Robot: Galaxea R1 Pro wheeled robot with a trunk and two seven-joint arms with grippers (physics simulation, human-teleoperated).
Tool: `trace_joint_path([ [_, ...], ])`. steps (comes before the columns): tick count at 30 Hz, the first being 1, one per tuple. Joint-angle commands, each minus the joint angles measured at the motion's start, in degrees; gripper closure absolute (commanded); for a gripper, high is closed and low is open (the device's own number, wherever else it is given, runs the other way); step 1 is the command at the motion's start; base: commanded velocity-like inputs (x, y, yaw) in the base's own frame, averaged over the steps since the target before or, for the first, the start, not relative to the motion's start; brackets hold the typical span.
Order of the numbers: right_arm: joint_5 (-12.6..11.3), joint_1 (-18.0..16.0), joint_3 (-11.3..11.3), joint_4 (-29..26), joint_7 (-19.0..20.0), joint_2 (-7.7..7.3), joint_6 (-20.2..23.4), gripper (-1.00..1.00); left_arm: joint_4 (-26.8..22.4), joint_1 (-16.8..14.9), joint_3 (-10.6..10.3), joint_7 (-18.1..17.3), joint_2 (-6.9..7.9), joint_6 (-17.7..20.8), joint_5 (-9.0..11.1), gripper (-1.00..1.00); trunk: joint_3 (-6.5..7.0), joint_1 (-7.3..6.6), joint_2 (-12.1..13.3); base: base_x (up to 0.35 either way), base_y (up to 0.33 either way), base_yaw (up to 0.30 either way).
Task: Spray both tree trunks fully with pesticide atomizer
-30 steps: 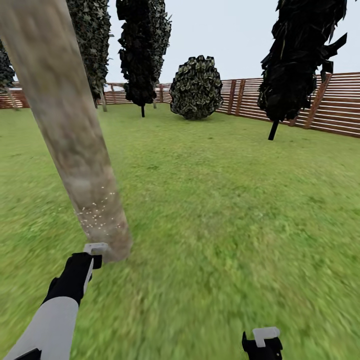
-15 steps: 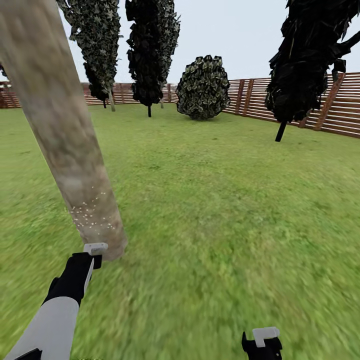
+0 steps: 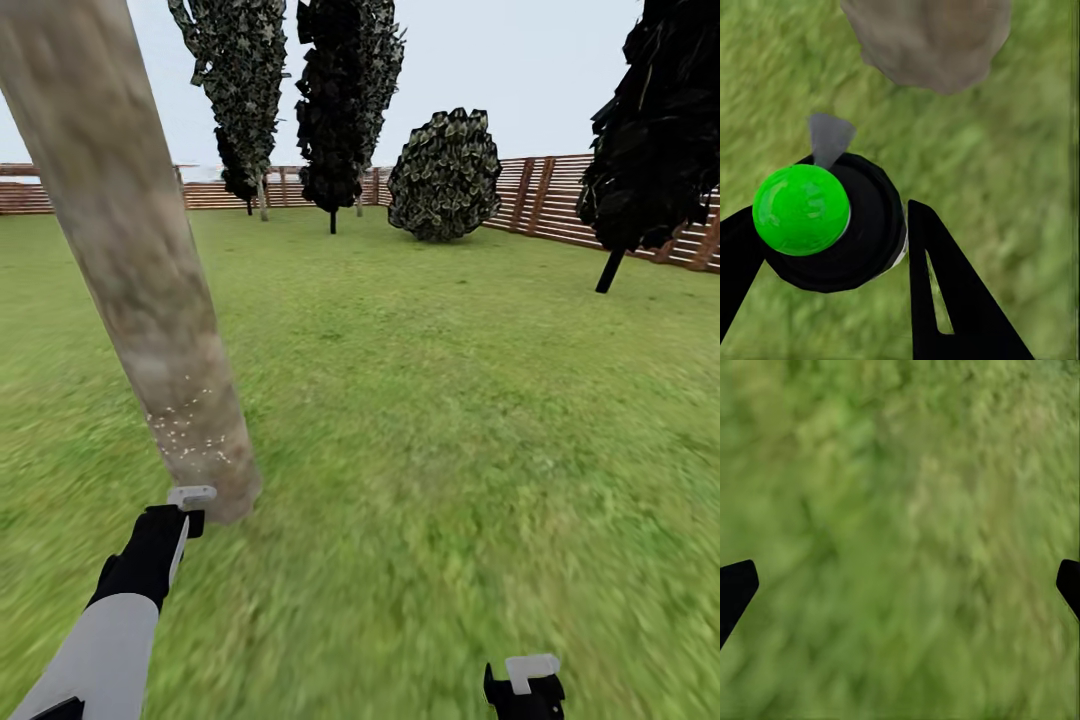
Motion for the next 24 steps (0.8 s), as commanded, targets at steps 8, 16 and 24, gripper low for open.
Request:
trace_joint_path([
  [8, 0.68, -0.04, -0.44, 0.14, -0.12, 0.02, -0.16, -1.00, -0.10, -0.04, 0.06, 0.20, -0.02, 0.24, 0.14, 1.00, -0.05, 0.01, -0.02, 0.186, -0.235, 0.026],
  [16, 0.69, -0.04, -0.44, 0.15, -0.12, 0.08, -0.16, -1.00, -0.11, -0.04, 0.07, 0.22, -0.02, 0.25, 0.14, 1.00, -0.05, 0.01, -0.02, 0.151, -0.262, 0.247],
  [24, 0.69, -0.04, -0.44, 0.15, -0.12, 0.13, -0.16, -1.00, -0.03, -0.04, 0.05, 0.23, -0.36, 0.25, 0.26, 1.00, -0.05, 0.01, -0.02, 0.142, -0.267, 0.269],
])
